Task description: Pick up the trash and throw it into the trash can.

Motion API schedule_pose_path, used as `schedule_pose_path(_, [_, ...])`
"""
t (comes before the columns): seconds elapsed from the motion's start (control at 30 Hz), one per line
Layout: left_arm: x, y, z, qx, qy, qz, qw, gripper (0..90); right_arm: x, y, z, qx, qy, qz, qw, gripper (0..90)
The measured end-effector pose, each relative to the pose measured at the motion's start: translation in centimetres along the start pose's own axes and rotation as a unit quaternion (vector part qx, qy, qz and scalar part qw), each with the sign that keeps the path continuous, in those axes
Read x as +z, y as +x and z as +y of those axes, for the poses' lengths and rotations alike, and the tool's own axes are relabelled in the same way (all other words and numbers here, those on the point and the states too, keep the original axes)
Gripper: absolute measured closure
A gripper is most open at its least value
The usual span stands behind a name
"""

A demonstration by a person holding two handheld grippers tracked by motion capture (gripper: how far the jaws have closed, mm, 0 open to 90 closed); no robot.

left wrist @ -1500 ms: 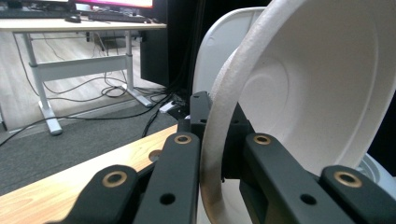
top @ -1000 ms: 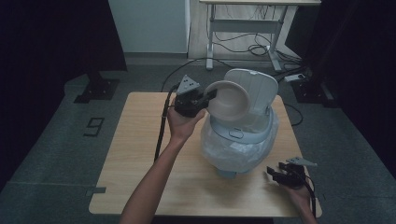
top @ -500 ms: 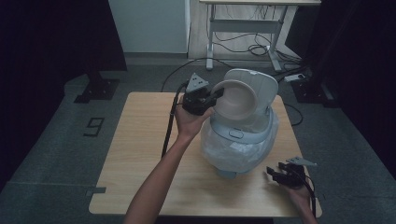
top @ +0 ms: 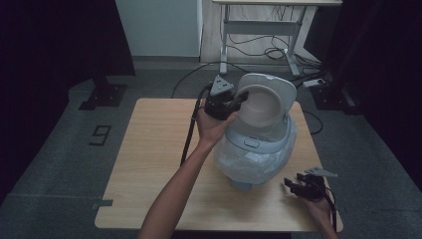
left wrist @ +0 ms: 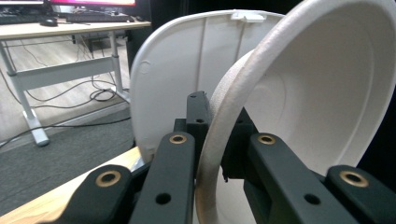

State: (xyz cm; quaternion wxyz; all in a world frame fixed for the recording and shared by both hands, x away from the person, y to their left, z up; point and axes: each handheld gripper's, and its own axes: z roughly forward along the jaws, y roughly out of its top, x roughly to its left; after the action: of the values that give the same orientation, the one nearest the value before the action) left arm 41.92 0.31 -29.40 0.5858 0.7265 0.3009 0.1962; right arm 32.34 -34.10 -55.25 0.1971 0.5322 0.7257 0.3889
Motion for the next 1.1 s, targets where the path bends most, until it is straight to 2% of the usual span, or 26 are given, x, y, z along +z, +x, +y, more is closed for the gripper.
schedule_pose_path(0.27, [0.6,-0.3,0.2,0.001,0.001,-0.001,1.0000,81.7,0.0,0.0,0.0,-0.001,0.001,0.001,1.0000,34.4])
schedule_pose_path(0.3, [0.8,-0.4,0.3,0.006,-0.005,0.003,1.0000,77.9,0.0,0.0,0.0,0.000,0.002,0.000,1.0000,34.4])
schedule_pose_path(0.33, [1.0,-0.5,0.3,0.011,-0.007,0.003,0.9999,68.2,0.0,0.0,0.0,0.000,0.002,0.000,1.0000,34.4])
schedule_pose_path(0.37, [1.0,-0.5,0.3,0.011,-0.007,0.003,0.9999,54.2,0.0,0.0,0.0,0.000,0.002,0.000,1.0000,34.4])
schedule_pose_path(0.4, [1.2,-0.9,0.5,0.023,0.009,0.017,0.9995,43.4,0.0,0.0,0.0,-0.001,0.001,0.000,1.0000,34.4])
schedule_pose_path(0.43, [1.2,-1.1,0.5,0.027,0.008,0.017,0.9995,37.4,0.0,0.0,0.0,-0.001,0.001,0.000,1.0000,34.4])
schedule_pose_path(0.47, [1.2,-1.1,0.5,0.027,0.008,0.017,0.9995,34.2,0.0,0.0,0.0,-0.001,0.001,0.000,1.0000,34.4])
schedule_pose_path(0.5, [1.1,-1.1,0.5,0.025,0.009,0.008,0.9996,34.2,0.0,0.0,0.0,-0.001,0.001,0.000,1.0000,34.4])
schedule_pose_path(0.57, [0.7,-1.0,0.5,0.023,0.011,-0.009,0.9996,28.5,0.0,0.0,0.0,-0.001,0.002,0.000,1.0000,34.4])
schedule_pose_path(0.63, [0.5,-0.9,0.4,0.023,0.014,-0.017,0.9995,25.8,0.0,0.0,0.0,-0.002,0.002,0.000,1.0000,34.4])
schedule_pose_path(0.87, [-1.1,-0.5,-0.2,0.020,0.010,-0.019,0.9996,25.0,0.0,0.0,0.0,-0.002,0.002,-0.001,1.0000,34.4])
schedule_pose_path(0.9, [-1.9,-0.2,-0.7,0.014,0.010,-0.016,0.9997,24.9,0.0,-0.1,0.0,-0.002,0.002,-0.001,1.0000,34.4])
schedule_pose_path(1.0, [-2.7,0.2,-1.4,0.009,0.013,-0.012,0.9998,24.9,0.0,-0.1,0.0,-0.002,0.003,-0.001,1.0000,34.4])
schedule_pose_path(1.03, [-3.7,0.6,-2.1,0.006,0.015,-0.006,0.9999,24.9,0.0,-0.1,0.0,-0.001,0.003,-0.001,1.0000,34.4])
schedule_pose_path(1.07, [-3.7,0.6,-2.1,0.006,0.015,-0.006,0.9999,25.0,0.0,-0.1,0.0,-0.002,0.003,-0.001,1.0000,34.4])
schedule_pose_path(1.1, [-4.6,1.1,-2.9,0.000,0.016,-0.001,0.9999,25.0,0.0,-0.1,0.0,-0.002,0.003,-0.001,1.0000,34.4])
